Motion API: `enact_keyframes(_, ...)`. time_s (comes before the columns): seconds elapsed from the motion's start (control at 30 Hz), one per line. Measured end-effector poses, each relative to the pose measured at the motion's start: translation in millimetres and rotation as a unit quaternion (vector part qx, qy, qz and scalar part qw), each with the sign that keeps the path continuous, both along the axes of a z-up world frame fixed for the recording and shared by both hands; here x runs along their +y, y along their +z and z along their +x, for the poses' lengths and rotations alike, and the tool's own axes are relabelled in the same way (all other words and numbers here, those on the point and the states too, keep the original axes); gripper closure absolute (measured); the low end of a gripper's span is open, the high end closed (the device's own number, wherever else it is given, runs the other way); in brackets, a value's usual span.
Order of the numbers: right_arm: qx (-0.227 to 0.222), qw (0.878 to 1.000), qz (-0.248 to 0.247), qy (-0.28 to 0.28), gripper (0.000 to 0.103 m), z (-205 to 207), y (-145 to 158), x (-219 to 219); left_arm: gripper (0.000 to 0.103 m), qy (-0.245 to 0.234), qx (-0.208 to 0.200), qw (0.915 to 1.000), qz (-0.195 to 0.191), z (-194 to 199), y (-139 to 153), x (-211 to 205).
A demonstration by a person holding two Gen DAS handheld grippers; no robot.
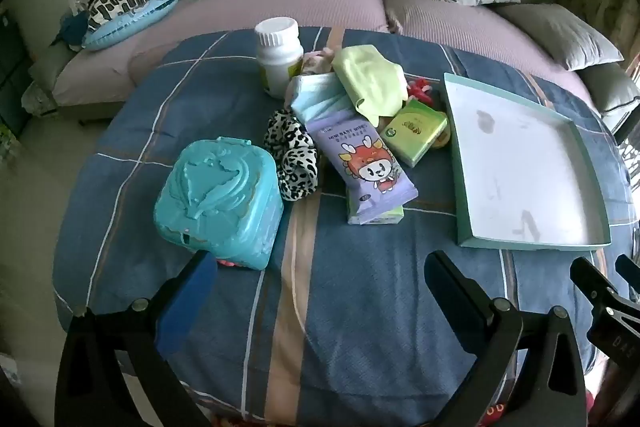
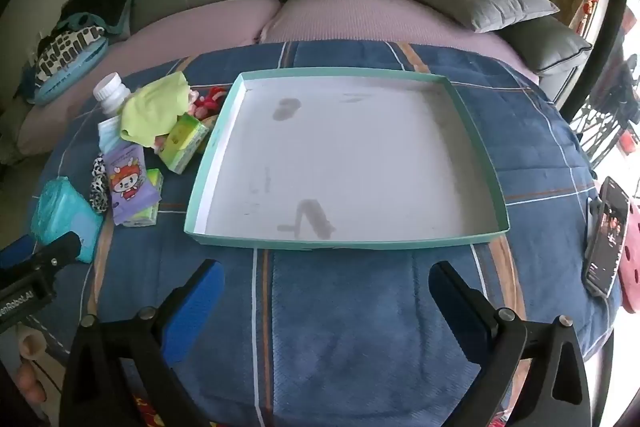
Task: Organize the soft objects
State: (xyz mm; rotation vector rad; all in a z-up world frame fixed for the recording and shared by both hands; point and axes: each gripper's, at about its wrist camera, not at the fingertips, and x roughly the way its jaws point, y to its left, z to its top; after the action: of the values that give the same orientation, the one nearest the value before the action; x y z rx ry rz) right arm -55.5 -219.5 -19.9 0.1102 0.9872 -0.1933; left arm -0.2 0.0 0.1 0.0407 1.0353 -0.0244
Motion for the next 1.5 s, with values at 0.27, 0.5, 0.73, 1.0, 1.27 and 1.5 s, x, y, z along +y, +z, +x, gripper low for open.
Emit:
enact_keyframes(0.27,0.001,1.000,-0.006,0.005,0.000,0,4,-5,0.000,0.000,-0.002,1.0000,-0.001,1,7,4)
enact_keyframes(0.5,-0.002,1.000,-0.012,0.003,0.000,-7,3,0,0.000,0.005,-0.002,1.0000,0.003,1,7,2)
enact_keyframes(0.73,-0.001,1.000,-0.014,0.005,0.000,-7,1,3,0.000,0.007,-0.002,1.0000,0.001,-1,5,4)
enact_keyframes(1.0,-0.001,1.000,-0.014,0.006,0.000,-8,1,4,0.000,0.010,0.001,1.0000,0.002,-1,3,4)
enact_keyframes(1.27,-0.001,1.000,-0.015,0.006,0.000,-9,0,4,0.000,0.009,0.005,0.9999,0.003,-1,3,3)
enact_keyframes(1.5,-0.001,1.000,-0.015,0.006,0.000,-9,0,5,0.000,0.008,0.007,0.9999,0.004,-2,3,2)
